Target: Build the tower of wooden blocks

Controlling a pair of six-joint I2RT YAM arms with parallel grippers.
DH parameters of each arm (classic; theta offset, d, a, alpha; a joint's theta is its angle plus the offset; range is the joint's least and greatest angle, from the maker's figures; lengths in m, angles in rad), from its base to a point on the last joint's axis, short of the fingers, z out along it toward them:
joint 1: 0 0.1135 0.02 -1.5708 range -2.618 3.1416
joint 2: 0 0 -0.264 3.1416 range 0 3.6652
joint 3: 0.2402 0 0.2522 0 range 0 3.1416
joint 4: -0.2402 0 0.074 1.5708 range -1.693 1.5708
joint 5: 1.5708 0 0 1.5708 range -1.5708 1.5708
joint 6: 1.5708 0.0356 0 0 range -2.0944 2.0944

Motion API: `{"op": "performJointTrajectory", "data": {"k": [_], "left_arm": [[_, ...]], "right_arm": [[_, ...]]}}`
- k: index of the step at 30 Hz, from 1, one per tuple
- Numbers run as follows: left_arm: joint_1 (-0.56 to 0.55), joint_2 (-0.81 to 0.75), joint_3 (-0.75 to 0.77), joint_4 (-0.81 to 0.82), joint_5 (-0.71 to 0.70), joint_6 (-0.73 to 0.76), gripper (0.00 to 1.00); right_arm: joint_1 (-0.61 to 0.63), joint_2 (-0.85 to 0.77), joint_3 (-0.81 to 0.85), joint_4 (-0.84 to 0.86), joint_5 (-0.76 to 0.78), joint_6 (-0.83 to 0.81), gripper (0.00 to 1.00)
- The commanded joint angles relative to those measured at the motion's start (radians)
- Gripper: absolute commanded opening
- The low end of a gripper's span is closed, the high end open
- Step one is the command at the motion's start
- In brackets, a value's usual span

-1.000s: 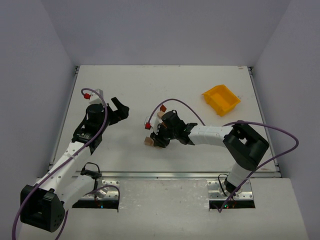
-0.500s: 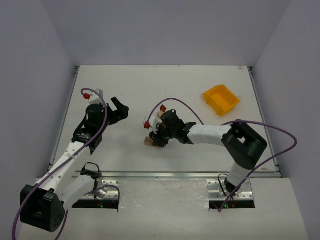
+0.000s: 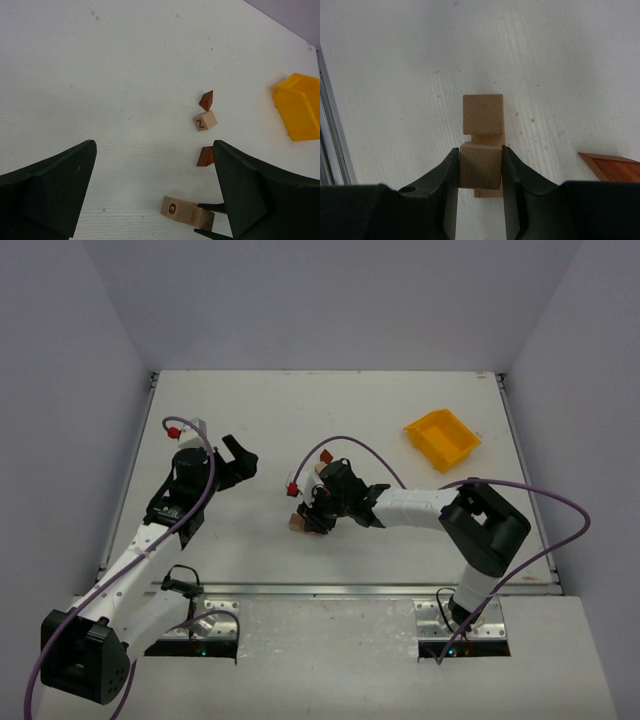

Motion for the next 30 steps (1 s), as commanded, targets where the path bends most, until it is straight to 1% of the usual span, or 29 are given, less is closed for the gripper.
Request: {"op": "performJointTrajectory", "data": {"k": [1,30], "left_arm": [[-0.001,-0.016,0.014,0.026,-0.006,0.011,1.0],[-0.001,-0.018,0.016,0.025,-0.006,0.014,1.0]], "right_arm": [[0.001,0.009,0.047,0.04,-0.019,0.009,0.28],[0.001,0.031,0.06,0.038,-0.022,0.002,0.28]]}}
